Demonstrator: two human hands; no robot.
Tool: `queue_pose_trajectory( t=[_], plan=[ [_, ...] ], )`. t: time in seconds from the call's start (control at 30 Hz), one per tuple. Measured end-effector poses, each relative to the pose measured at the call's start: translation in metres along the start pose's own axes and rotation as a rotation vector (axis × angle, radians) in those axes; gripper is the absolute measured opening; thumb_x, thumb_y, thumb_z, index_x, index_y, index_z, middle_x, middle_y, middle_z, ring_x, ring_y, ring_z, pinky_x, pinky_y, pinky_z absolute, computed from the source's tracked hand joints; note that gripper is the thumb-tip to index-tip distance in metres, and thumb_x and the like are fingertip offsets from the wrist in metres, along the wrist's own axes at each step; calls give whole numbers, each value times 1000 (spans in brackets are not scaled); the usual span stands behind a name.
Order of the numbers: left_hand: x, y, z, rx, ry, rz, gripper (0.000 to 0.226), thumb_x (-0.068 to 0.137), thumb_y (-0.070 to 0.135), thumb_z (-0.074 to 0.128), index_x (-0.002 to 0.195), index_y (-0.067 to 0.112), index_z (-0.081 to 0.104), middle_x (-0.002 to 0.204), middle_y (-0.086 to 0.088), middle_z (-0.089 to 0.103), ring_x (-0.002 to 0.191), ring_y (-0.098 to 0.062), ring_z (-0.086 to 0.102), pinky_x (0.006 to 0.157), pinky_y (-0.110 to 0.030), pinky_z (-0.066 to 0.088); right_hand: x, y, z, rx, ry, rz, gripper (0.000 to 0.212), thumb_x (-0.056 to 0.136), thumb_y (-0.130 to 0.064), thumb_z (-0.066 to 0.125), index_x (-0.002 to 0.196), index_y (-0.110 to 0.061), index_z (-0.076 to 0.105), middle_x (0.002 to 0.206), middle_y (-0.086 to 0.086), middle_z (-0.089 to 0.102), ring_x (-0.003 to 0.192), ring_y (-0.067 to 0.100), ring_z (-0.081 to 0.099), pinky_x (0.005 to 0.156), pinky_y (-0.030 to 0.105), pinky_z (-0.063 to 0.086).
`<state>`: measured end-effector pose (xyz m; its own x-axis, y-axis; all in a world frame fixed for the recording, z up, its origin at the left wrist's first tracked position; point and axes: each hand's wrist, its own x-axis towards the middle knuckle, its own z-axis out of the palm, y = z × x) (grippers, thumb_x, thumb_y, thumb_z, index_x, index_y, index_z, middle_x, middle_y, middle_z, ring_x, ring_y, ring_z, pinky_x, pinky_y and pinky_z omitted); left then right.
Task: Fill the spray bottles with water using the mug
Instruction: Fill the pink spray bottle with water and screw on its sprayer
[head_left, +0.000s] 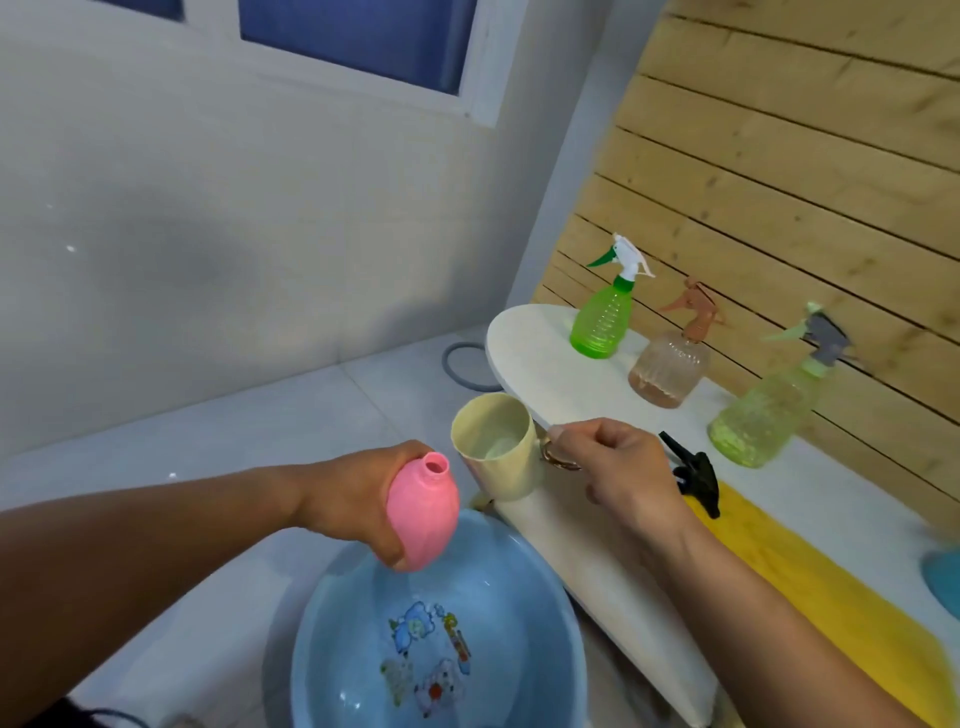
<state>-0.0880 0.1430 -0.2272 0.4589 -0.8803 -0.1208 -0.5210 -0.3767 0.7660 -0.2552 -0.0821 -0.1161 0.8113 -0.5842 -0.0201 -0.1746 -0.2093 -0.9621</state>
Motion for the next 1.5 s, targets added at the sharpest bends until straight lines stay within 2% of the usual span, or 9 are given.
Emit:
queue_pose_trajectory(
  t=[0.13, 0.3, 0.5, 0.77, 0.93, 1.5],
  plan=[
    [6, 5, 7, -13, -25, 22, 92, 54, 33, 99, 130, 44, 48, 123, 18, 63, 114, -5, 65, 89, -34, 61, -3, -13, 0, -28, 29, -124, 4, 86, -10, 76, 82, -7, 77, 78, 0, 76, 61, -1, 59, 52, 9, 41],
    [12, 11, 9, -28, -13, 26, 94, 55, 34, 99, 132, 44, 46, 124, 18, 61, 115, -5, 62, 88, -31, 61, -5, -21, -1, -111, 55, -259, 3, 86, -15, 79, 84, -13, 78, 78, -3, 76, 61, -2, 57, 59, 9, 42],
    [14, 14, 8, -51, -6, 14, 95, 58, 30, 101, 133, 44, 46, 124, 19, 60, 115, -6, 62, 84, -24, 60, -7, -17, -5, -230, 73, -331, 3, 87, -25, 78, 85, -23, 77, 88, -5, 74, 78, 8, 65, 70, 17, 46],
    [13, 16, 9, -47, -21, 7, 94, 59, 30, 101, 134, 45, 45, 125, 19, 58, 116, -7, 60, 83, -24, 61, -15, -22, -5, -340, 99, -441, 3, 87, -25, 78, 84, -27, 76, 85, -6, 68, 79, 8, 62, 69, 15, 43],
    [14, 18, 10, -42, -21, 8, 95, 58, 33, 101, 133, 46, 44, 125, 20, 59, 116, -8, 61, 88, -30, 62, -19, -24, -4, -399, 113, -496, 2, 87, -24, 78, 86, -26, 76, 84, -10, 64, 80, 6, 60, 68, 11, 41],
    [15, 17, 7, -17, -34, 9, 98, 56, 37, 100, 136, 46, 43, 125, 19, 59, 116, -9, 61, 88, -33, 63, -25, -29, -4, -486, 127, -627, 2, 88, -22, 78, 90, -22, 77, 88, -10, 64, 85, 5, 62, 71, 8, 41]
  ],
)
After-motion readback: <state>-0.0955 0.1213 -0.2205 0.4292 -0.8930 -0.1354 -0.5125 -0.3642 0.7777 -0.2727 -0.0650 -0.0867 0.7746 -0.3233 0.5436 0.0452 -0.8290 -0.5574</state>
